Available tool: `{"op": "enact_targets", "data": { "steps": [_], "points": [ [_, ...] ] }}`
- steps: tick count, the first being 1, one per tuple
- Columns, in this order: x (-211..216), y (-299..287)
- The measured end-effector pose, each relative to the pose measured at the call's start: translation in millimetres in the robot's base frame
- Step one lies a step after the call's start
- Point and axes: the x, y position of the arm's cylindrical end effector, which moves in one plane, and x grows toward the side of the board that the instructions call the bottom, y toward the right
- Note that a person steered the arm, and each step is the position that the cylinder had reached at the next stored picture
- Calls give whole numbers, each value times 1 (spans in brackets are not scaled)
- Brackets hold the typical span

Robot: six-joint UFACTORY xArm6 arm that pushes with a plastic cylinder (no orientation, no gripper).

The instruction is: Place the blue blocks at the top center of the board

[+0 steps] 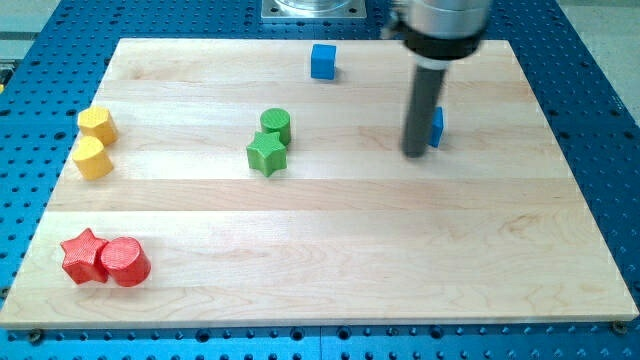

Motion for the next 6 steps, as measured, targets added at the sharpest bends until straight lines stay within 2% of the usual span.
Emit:
{"op": "enact_targets", "data": {
  "steps": [1,2,3,4,5,6],
  "points": [
    [-64,18],
    [-96,23],
    [-103,70],
    [-140,-19],
    [-132,-101],
    [-108,-80]
  ]
}}
